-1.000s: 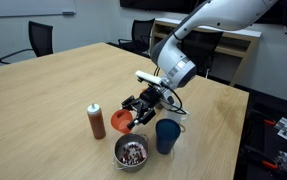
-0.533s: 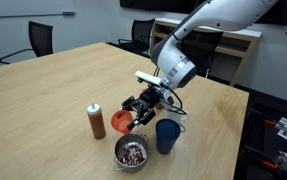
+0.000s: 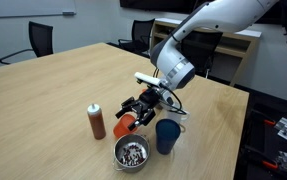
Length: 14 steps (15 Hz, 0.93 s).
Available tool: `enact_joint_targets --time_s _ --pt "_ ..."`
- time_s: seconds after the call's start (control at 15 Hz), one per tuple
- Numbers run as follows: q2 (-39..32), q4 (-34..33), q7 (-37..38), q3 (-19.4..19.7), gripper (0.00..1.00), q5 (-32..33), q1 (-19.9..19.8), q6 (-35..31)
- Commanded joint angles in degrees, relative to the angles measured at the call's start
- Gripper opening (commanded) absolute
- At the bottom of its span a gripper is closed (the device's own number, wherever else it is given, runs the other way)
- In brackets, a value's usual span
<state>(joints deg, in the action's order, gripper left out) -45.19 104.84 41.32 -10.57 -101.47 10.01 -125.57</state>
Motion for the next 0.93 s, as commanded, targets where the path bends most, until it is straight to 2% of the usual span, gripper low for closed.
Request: enact_joint_targets --time_s 0.0,0.47,0.53,0.87 --pt "-0.83 -1.04 1.84 0.98 1.00 1.57 0.33 1.80" --pt "-0.17 -1.20 2.12 1.55 1.00 3.65 0.85 1.19" --pt "-0.12 -0.57 1.28 0.95 1.00 1.63 0.55 0.69" --pt "-0.13 -0.82 1.27 1.16 1.00 2.55 0.62 0.66"
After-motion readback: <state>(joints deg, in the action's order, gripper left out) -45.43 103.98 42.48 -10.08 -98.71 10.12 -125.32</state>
